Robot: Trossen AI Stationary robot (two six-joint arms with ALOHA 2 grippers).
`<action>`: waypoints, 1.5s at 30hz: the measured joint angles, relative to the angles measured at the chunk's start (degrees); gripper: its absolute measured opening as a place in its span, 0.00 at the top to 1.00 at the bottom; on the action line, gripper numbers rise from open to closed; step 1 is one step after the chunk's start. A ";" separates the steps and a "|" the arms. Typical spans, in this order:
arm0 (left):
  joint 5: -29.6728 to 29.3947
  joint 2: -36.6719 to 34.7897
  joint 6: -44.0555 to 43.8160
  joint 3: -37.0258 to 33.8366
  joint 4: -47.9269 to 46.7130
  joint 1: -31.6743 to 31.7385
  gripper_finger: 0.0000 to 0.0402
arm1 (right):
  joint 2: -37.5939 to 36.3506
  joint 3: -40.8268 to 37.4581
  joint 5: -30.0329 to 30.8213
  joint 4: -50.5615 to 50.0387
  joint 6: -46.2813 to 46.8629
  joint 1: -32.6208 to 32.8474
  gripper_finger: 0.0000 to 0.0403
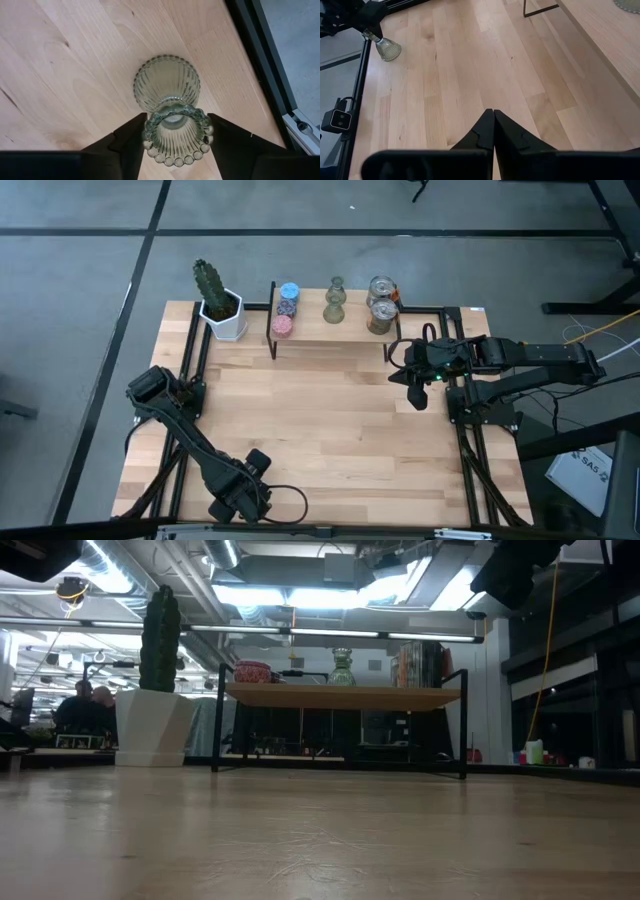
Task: Pick & Place candle stick holders
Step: Put the green glass candle holder aligned with the other green glass candle holders on the shelf
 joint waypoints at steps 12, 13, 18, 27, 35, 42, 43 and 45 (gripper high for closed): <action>0.07 0.00 0.02 0.02 0.02 0.00 0.55 | 0.00 0.00 0.02 0.00 0.00 -0.01 0.98; 0.07 0.00 0.02 0.02 0.02 0.00 0.55 | 0.00 0.00 0.02 0.01 0.00 -0.02 0.98; 0.10 0.00 0.02 0.02 0.02 0.22 0.55 | 0.00 0.00 0.02 0.01 0.00 -0.01 0.98; 0.13 -1.85 0.22 0.02 0.20 2.26 0.55 | 0.00 0.00 0.02 0.02 0.00 -0.01 0.98; 0.13 -7.13 0.16 0.02 0.17 6.04 0.55 | 0.00 0.00 0.11 0.02 0.00 -0.01 0.98; 0.12 -12.47 -0.22 0.07 0.17 12.63 0.55 | 0.00 0.02 0.09 0.02 0.00 0.00 0.98; 0.10 -13.05 -0.22 0.07 0.17 13.80 0.55 | 0.00 0.00 0.09 0.02 0.00 -0.02 0.98; 0.17 -14.09 -0.17 0.07 0.16 16.25 0.55 | 0.00 0.00 0.09 0.02 0.00 -0.01 0.98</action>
